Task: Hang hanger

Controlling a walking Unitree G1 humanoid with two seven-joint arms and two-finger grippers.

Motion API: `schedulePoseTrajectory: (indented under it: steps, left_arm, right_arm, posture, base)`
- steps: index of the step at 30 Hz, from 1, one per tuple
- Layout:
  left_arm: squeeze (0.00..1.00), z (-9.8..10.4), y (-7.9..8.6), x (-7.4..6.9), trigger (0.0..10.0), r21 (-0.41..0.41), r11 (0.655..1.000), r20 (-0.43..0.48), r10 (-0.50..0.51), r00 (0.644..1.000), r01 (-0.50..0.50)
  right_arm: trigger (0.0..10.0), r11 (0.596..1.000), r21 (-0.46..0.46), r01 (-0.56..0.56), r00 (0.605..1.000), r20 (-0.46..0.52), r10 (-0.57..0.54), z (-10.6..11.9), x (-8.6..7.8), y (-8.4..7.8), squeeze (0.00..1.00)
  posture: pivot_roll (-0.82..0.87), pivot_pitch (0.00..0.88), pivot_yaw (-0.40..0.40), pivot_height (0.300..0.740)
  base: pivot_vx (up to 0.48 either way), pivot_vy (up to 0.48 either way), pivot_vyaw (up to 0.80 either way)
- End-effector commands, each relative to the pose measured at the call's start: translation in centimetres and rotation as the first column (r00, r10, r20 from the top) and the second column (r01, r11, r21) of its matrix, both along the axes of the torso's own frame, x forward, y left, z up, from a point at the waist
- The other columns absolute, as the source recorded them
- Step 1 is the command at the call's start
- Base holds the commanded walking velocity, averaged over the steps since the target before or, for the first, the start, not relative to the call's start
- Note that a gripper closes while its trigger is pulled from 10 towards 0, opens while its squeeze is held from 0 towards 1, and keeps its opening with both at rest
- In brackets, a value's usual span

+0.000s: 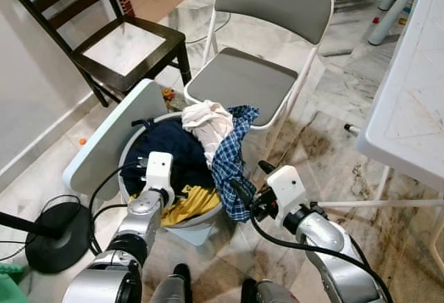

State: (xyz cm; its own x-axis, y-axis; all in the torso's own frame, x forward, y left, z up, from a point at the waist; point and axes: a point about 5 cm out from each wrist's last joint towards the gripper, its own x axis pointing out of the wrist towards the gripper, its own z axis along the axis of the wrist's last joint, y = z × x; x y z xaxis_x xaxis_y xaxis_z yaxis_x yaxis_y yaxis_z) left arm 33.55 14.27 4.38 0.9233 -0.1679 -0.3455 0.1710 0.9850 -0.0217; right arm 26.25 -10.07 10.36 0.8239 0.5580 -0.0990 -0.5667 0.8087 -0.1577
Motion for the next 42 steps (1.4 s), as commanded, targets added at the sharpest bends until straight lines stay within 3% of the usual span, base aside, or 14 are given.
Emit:
schedulePoseTrajectory:
  steps: [1,6,9,12,16,17,23,26,32,34,37,38,40,42]
  left_arm:
    - [0.0,-0.1,-0.2,-0.3,0.0,-0.003,1.0,0.026,-0.016,1.0,0.016]
    - [0.0,0.8,0.0,-0.2,0.0,-0.002,1.0,0.115,-0.024,0.993,0.025]
    - [0.0,2.5,0.0,0.0,0.0,0.053,0.996,0.249,-0.083,0.965,0.072]
    - [0.0,3.1,0.0,0.0,0.0,0.071,0.995,0.289,-0.091,0.953,0.074]
    - [0.0,5.7,0.6,-0.8,0.0,0.154,0.987,0.469,-0.116,0.876,0.048]
    - [0.0,6.7,1.1,-1.4,0.0,0.193,0.981,0.53,-0.116,0.84,0.014]
    - [0.0,8.4,1.9,-2.9,0.0,0.262,0.965,0.616,-0.147,0.774,-0.025]
    - [0.0,9.3,1.5,-3.4,0.0,0.293,0.956,0.631,-0.189,0.752,-0.005]
    - [0.0,8.9,0.3,-3.8,0.0,0.313,0.947,0.599,-0.251,0.76,0.066]
    - [0.0,7.6,-0.9,-3.7,0.0,0.275,0.948,0.507,-0.285,0.813,0.161]
    - [0.0,6.2,-1.4,-3.6,0.0,0.283,0.936,0.41,-0.317,0.855,0.211]
    - [0.0,5.3,-1.3,-3.3,0.0,0.269,0.939,0.346,-0.303,0.888,0.216]
    - [0.0,4.7,-1.4,-3.2,0.0,0.267,0.935,0.301,-0.311,0.901,0.233]
    - [0.0,4.7,-2.2,-2.3,7.5,0.242,0.931,0.252,-0.331,0.909,0.272]
  right_arm:
    - [10.0,1.0,0.0,0.009,1.0,-0.006,-0.009,-0.2,-0.1,0.0,0.0]
    - [10.0,1.0,-0.001,0.018,1.0,-0.001,-0.018,-0.2,0.0,-0.1,0.0]
    - [10.0,1.0,-0.002,0.028,1.0,0.003,-0.028,-0.2,0.1,-0.2,0.0]
    - [10.0,1.0,-0.002,0.028,1.0,0.003,-0.028,-0.2,0.1,-0.2,0.0]
    - [10.0,0.999,-0.006,0.031,0.999,0.007,-0.031,-0.3,0.3,-0.3,0.0]
    - [10.0,0.999,-0.007,0.032,0.999,0.009,-0.032,-0.2,0.4,-0.3,0.0]
    - [10.0,1.0,-0.012,0.025,1.0,0.011,-0.024,-0.3,0.5,-0.2,0.0]
    - [10.0,1.0,-0.014,0.018,1.0,0.012,-0.018,-0.4,0.6,-0.1,0.0]
    - [10.0,1.0,-0.015,0.011,1.0,0.015,-0.011,-0.4,0.8,0.1,0.0]
    - [10.0,1.0,-0.019,0.008,1.0,0.016,-0.007,-0.4,0.8,0.1,0.0]
    - [10.0,1.0,-0.021,0.006,1.0,0.015,-0.006,-0.4,0.8,0.1,0.0]
    - [10.0,1.0,-0.022,0.005,1.0,0.015,-0.005,-0.5,0.8,0.2,0.0]
    - [10.0,1.0,-0.022,0.005,1.0,0.015,-0.004,-0.5,0.7,0.2,0.0]
    - [10.0,1.0,-0.023,0.002,1.0,0.014,-0.002,-0.6,0.6,0.4,0.0]
  posture:
    - [0.01,0.255,0.016,0.74]
    - [0.01,0.256,0.017,0.74]
    - [0.01,0.255,0.015,0.74]
    - [0.01,0.252,0.014,0.74]
    - [0.02,0.249,0.013,0.74]
    - [0.02,0.247,0.013,0.74]
    - [0.04,0.241,0.009,0.74]
    - [0.04,0.24,0.008,0.74]
    - [0.05,0.242,0.004,0.74]
    - [0.05,0.243,0.001,0.74]
    - [0.04,0.243,0.002,0.74]
    - [0.04,0.244,0.001,0.74]
    - [0.04,0.244,0.0,0.74]
    - [0.04,0.246,0.0,0.74]
  base:
    - [0.0,0.0,0.0]
    - [0.0,0.0,0.0]
    - [0.0,0.0,0.0]
    - [0.0,0.0,0.0]
    - [0.0,0.0,0.0]
    - [0.0,0.0,0.0]
    - [0.0,0.0,0.0]
    - [0.0,0.0,0.0]
    - [0.0,0.0,0.0]
    - [0.0,0.0,0.0]
    - [0.0,0.0,0.0]
    - [0.0,0.0,0.0]
    - [0.0,0.0,0.0]
    - [0.0,0.0,0.0]
